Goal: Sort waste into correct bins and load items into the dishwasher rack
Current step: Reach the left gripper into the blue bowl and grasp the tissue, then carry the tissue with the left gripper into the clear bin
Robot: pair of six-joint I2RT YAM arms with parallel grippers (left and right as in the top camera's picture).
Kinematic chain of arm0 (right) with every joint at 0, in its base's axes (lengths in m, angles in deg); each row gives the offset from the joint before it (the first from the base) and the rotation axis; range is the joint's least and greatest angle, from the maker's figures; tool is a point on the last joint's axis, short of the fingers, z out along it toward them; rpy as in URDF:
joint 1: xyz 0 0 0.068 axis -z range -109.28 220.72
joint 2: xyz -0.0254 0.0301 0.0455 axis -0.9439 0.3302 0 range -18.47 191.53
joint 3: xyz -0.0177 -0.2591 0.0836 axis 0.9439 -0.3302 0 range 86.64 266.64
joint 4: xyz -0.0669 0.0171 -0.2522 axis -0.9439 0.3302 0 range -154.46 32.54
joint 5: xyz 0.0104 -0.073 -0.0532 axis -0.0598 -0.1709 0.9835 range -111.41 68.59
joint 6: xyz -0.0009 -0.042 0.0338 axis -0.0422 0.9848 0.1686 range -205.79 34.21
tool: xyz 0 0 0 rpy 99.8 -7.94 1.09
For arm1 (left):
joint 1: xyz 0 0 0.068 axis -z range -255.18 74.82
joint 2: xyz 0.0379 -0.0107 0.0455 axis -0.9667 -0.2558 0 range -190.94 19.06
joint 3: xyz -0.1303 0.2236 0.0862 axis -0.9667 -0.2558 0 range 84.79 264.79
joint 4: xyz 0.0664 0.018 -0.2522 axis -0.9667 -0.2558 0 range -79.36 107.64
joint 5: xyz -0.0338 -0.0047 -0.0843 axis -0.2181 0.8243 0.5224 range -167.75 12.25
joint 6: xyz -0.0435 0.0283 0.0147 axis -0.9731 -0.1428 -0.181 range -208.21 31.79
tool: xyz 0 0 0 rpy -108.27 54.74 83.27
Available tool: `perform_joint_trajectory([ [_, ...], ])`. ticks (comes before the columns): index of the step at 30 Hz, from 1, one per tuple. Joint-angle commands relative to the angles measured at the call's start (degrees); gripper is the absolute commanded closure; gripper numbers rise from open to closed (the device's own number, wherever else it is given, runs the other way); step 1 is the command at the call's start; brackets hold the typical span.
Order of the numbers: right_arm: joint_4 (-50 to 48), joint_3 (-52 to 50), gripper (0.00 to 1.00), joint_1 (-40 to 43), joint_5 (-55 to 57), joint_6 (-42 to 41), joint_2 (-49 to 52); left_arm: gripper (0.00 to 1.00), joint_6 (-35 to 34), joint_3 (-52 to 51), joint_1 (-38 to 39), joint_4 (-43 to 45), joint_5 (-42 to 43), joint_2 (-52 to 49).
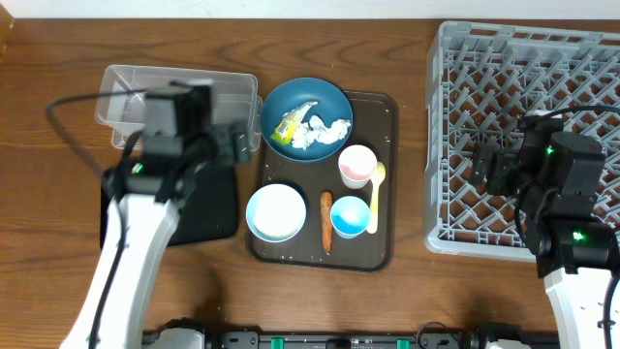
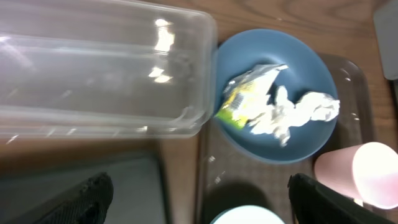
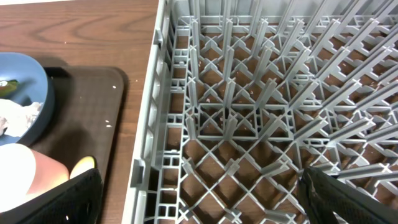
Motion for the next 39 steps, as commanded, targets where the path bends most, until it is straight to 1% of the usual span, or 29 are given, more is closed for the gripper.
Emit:
perform_joint_trajectory([
  [1,-0.1,1.4,0.01,0.7,-0.4,0.7,-0.1,0.09,1.2,4.7,4.1,1.0,-2.1,-5.3],
  [5,-0.1,1.4,0.01,0.7,-0.4,0.7,-0.1,0.09,5.3,7.0,10.0,4.6,-2.2,-12.4],
  [11,0.0,1.4,0.01,0.7,-0.4,0.7,-0.1,0.11,5.5,7.0,15.5,9.0,-4.8,-20.7],
  [16,0.0,1.4,0.01,0.7,-0.4,0.7,-0.1,0.15,5.5,7.0,17.5,12.2,-4.7,-27.3],
  [22,0.0,1.4,0.01,0.7,-0.4,0.7,-0.1,0.21,5.5,7.0,17.9,14.4,-4.7,-32.2],
  [25,0.0,1.4,0.01,0.7,-0.4,0.7,-0.1,0.26,5.5,7.0,17.9,15.0,-4.7,-33.7],
  [26,0.0,1.4,0.01,0.7,-0.4,0.7,-0.1,0.29,5.5,7.0,17.9,15.3,-4.7,-34.0],
  [30,0.1,1.4,0.01,0.7,-0.5,0.7,-0.1,0.5,5.5,7.0,17.9,15.9,-4.7,-34.6],
  [32,0.2,1.4,0.01,0.7,-0.4,0.7,-0.1,0.64,5.5,7.0,17.9,16.1,-4.7,-34.6],
  [36,0.2,1.4,0.01,0.7,-0.5,0.7,-0.1,0.85,5.5,7.0,17.9,16.3,-4.8,-34.6],
  [39,0.2,1.4,0.01,0.7,-0.4,0.7,-0.1,0.94,5.0,7.0,17.9,16.3,-5.4,-33.6],
])
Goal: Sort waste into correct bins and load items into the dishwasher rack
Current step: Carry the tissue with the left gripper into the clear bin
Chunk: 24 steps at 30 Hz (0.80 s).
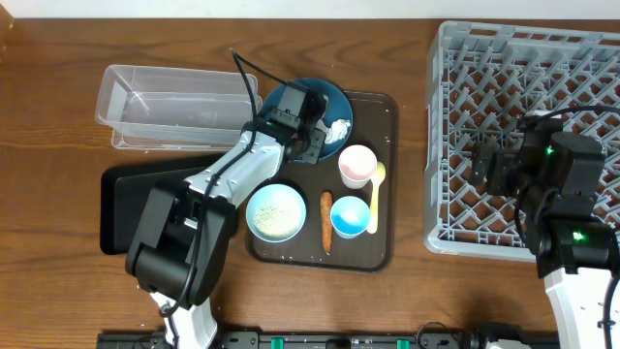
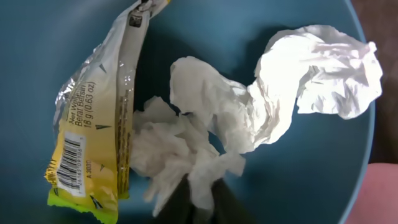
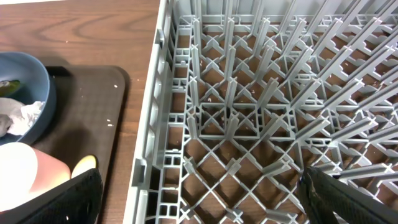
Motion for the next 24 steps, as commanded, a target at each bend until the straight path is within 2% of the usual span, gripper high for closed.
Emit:
perform_joint_trajectory([
  [1,0.1,1.4,0.01,0.7,-0.2,0.7,-0.1,0.94,-0.6,0.9,0.2,-0.2,-1.9,1.3],
  [8,0.1,1.4,0.01,0.7,-0.2,0.7,-0.1,0.94,-1.1,0.9,-0.1,-0.7,-10.3,12.5],
  [13,0.1,1.4,0.01,0.7,-0.2,0.7,-0.1,0.94,-1.1,0.9,-3.5,-0.3,-17.2,20.1],
  [20,0.1,1.4,0.01,0.7,-0.2,0.7,-0.1,0.93,-1.1,0.9,-12.0,-0.2,-17.8,19.1],
  [24,0.1,1.4,0.01,0.7,-0.2,0.7,-0.1,0.86,-1.3,0.9,-15.9,-0.1,-17.8,16.5],
])
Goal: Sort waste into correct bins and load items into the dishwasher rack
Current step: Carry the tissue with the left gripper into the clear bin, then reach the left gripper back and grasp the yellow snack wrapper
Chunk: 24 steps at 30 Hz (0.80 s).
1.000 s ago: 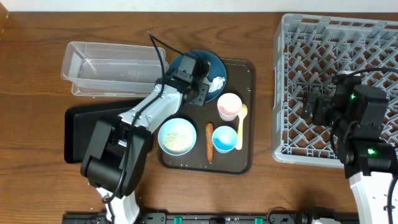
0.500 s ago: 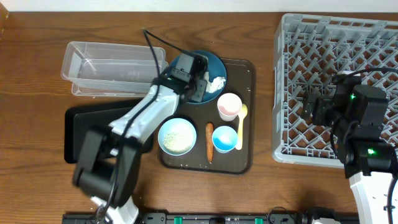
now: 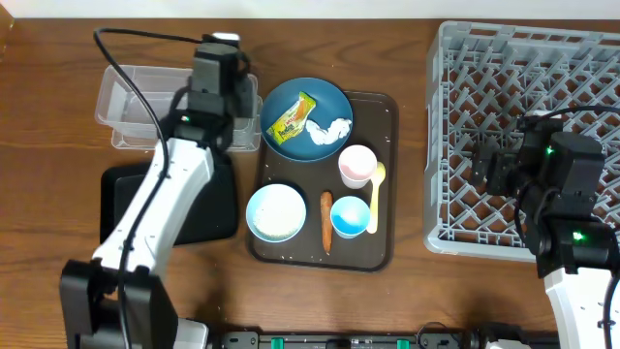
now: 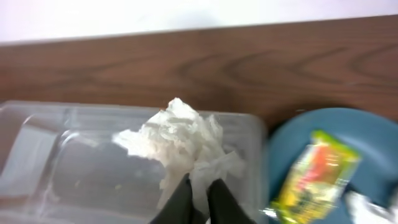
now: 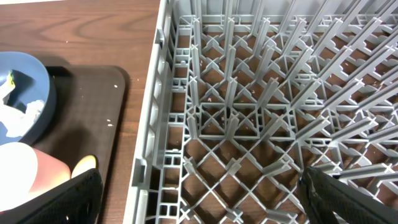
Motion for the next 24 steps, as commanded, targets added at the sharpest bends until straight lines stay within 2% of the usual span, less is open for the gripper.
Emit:
perform_joint_trajectory([
  [1,0.1,1.4,0.01,0.7,-0.2,0.7,-0.1,0.83,-1.1,0.1,-2.8,-0.1,-1.2,-2.6],
  [2,0.1,1.4,0.01,0.7,-0.2,0.7,-0.1,0.7,-1.2,0.1,-3.3,-0.1,-0.9,-3.2],
  [3,0.1,1.4,0.01,0.7,-0.2,0.7,-0.1,0.51,-1.1,0.1,-3.6,0.0,0.1,-3.4],
  [4,0.1,1.4,0.01,0.7,-0.2,0.7,-0.1,0.42,-1.1,0.1,-3.7,0.0,1.8,-3.4],
  [5,0.1,1.4,0.01,0.7,-0.2,0.7,-0.1,0.38,-0.9,0.1,-3.7,0.2,3.4,-3.3],
  [8,0.1,1.4,0.01,0.7,-0.2,0.7,-0.1,0.38,0.6,0.1,-2.6,1.7,9.2,-1.8],
  [12,0.1,1.4,0.01,0.7,-0.2,0.7,-0.1,0.37,0.7,0.1,0.8,4.0,12.8,-0.2],
  [19,0.1,1.4,0.01,0.7,-0.2,0.7,-0.1,0.37,0.6,0.1,7.1,6.4,12.9,-4.2],
  [24,0.1,1.4,0.01,0.7,-0.2,0.7,-0.1,0.36,0.6,0.1,9.7,11.6,13.0,-10.2],
])
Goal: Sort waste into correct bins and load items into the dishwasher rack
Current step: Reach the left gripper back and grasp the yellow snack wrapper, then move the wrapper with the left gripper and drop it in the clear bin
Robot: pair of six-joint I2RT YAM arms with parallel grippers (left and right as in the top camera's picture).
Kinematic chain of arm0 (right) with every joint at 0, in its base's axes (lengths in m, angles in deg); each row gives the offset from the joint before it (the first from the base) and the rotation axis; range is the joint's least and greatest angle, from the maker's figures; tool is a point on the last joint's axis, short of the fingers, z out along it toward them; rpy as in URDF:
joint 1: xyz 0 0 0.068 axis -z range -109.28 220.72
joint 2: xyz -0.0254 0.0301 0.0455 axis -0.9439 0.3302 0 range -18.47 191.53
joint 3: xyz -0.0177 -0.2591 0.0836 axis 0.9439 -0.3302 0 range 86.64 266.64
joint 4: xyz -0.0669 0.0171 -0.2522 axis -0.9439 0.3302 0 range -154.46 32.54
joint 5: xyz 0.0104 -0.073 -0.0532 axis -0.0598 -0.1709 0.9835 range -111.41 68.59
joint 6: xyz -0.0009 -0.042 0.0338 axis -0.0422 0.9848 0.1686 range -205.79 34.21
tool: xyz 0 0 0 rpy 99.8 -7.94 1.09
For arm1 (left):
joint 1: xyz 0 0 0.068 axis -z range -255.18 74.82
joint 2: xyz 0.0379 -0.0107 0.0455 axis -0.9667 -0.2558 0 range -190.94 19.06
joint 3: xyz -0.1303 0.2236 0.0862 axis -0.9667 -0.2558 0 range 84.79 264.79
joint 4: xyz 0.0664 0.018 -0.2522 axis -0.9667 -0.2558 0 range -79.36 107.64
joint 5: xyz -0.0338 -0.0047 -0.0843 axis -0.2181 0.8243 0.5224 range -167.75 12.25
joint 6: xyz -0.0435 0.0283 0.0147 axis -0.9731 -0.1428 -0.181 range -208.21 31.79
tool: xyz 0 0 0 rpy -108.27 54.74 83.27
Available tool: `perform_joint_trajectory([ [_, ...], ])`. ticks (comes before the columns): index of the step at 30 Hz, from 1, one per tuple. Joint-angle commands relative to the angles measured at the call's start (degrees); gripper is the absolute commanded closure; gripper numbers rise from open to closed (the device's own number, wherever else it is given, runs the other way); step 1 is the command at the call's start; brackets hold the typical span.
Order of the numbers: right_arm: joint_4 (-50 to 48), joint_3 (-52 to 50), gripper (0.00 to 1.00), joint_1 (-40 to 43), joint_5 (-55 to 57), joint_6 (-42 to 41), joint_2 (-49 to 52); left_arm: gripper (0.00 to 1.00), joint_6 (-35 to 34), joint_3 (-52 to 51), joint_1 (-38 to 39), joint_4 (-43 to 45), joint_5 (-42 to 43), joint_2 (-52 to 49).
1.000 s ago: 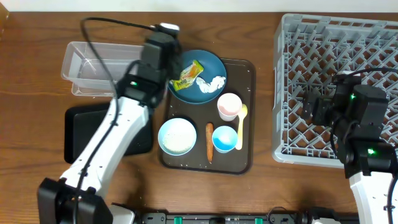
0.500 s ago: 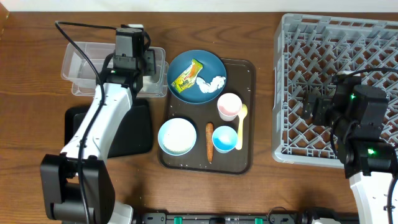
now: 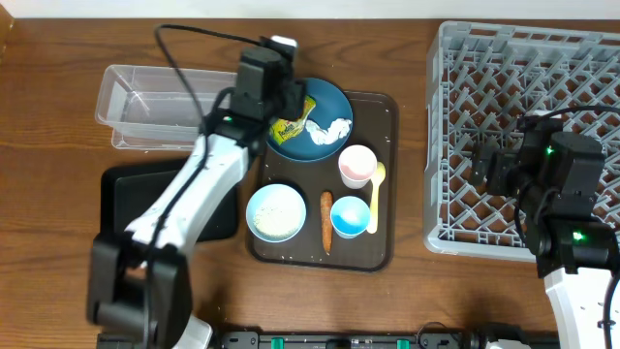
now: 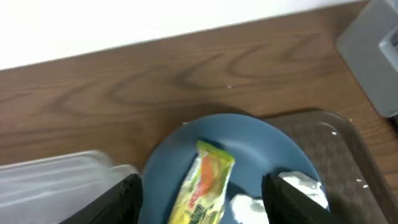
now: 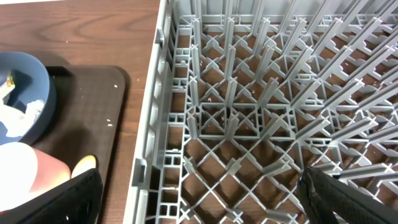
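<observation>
A blue plate [image 3: 325, 101] at the back of the dark tray [image 3: 378, 109] holds a yellow snack wrapper [image 3: 291, 124] and a crumpled white tissue [image 3: 331, 131]. My left gripper [image 3: 287, 105] hangs open over the plate's left part. In the left wrist view the wrapper [image 4: 204, 183] lies between its spread fingers [image 4: 122, 199], with the tissue [image 4: 306, 186] by the right one. A clear bin [image 3: 174, 107] stands to the left. My right gripper [image 5: 211, 199] is open over the grey dishwasher rack [image 3: 528, 136], holding nothing.
On the tray stand a pink cup [image 3: 356, 165], a yellow spoon [image 3: 376, 194], a carrot [image 3: 326, 221], a white bowl [image 3: 276, 213] and a small blue bowl [image 3: 350, 215]. A black bin [image 3: 170, 208] lies left of the tray, in front of the clear bin.
My left gripper was shut on a wad of tissue above the clear bin. Now it is open and empty over the blue plate, above the wrapper. The right arm has not moved.
My left gripper first hung open between the clear bin and the plate. Then it was down in the plate, shut on part of the tissue. Then it held that wad over the clear bin. Now it is open above the plate again. The right gripper stayed over the rack.
</observation>
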Motion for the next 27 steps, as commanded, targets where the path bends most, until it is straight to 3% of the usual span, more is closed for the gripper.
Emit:
perform_joint_trajectory([
  [1,0.2,1.4,0.01,0.7,-0.2,0.7,-0.1,0.36,0.4,0.1,1.3,2.5,0.6,-5.0],
  [7,0.3,1.4,0.01,0.7,-0.2,0.7,-0.1,0.36,0.4,0.1,3.3,7.3,0.6,-12.4],
  [19,0.4,1.4,0.01,0.7,-0.2,0.7,-0.1,0.37,0.4,0.1,3.9,8.9,-2.2,-20.2],
  [25,0.4,1.4,0.01,0.7,-0.2,0.7,-0.1,0.4,0.4,0.1,3.9,9.0,-2.7,-22.8],
  [27,0.4,1.4,0.01,0.7,-0.2,0.7,-0.1,0.45,0.4,0.1,3.9,9.0,-4.2,-23.0],
])
